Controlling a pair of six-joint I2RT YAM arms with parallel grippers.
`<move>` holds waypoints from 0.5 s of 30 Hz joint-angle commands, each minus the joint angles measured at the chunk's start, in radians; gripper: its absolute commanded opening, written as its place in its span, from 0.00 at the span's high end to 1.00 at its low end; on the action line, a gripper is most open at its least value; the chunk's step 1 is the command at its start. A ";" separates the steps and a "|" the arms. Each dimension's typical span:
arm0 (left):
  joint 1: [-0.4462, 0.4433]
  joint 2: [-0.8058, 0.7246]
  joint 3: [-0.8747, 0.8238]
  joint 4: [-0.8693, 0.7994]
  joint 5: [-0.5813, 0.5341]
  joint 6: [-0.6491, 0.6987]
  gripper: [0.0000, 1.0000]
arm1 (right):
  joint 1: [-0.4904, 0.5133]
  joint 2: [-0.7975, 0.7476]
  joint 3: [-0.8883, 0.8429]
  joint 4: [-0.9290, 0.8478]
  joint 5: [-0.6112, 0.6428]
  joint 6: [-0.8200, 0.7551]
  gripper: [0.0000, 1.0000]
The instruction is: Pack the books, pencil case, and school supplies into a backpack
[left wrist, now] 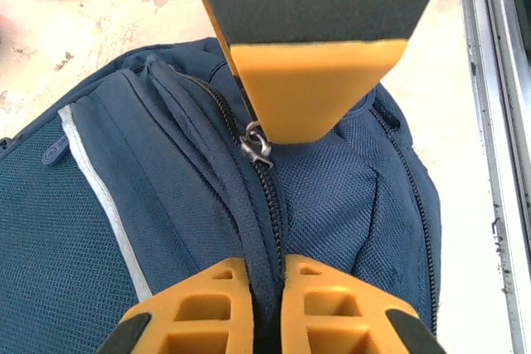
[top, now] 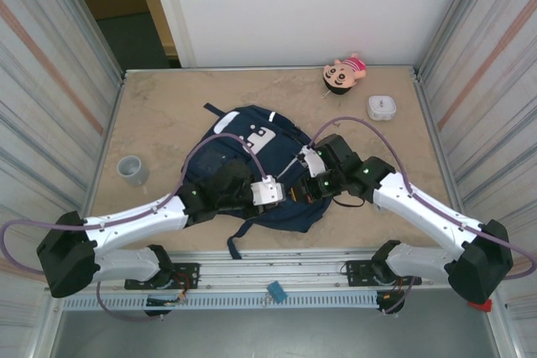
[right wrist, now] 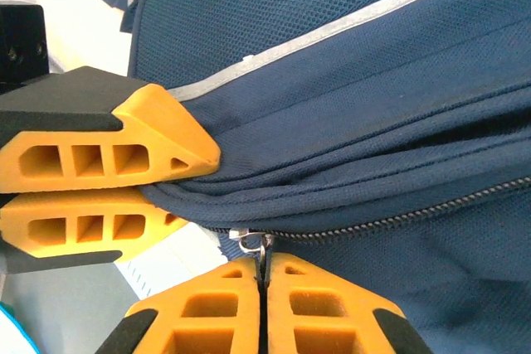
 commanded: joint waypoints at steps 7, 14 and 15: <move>0.006 -0.070 0.000 0.031 0.092 0.004 1.00 | 0.002 0.000 -0.060 0.081 0.023 -0.012 0.80; 0.008 -0.092 -0.005 0.038 0.100 0.002 1.00 | 0.001 0.002 -0.082 0.109 -0.004 -0.013 0.77; 0.011 -0.096 -0.008 0.041 0.100 0.002 1.00 | 0.001 0.002 -0.086 0.119 -0.012 -0.014 0.76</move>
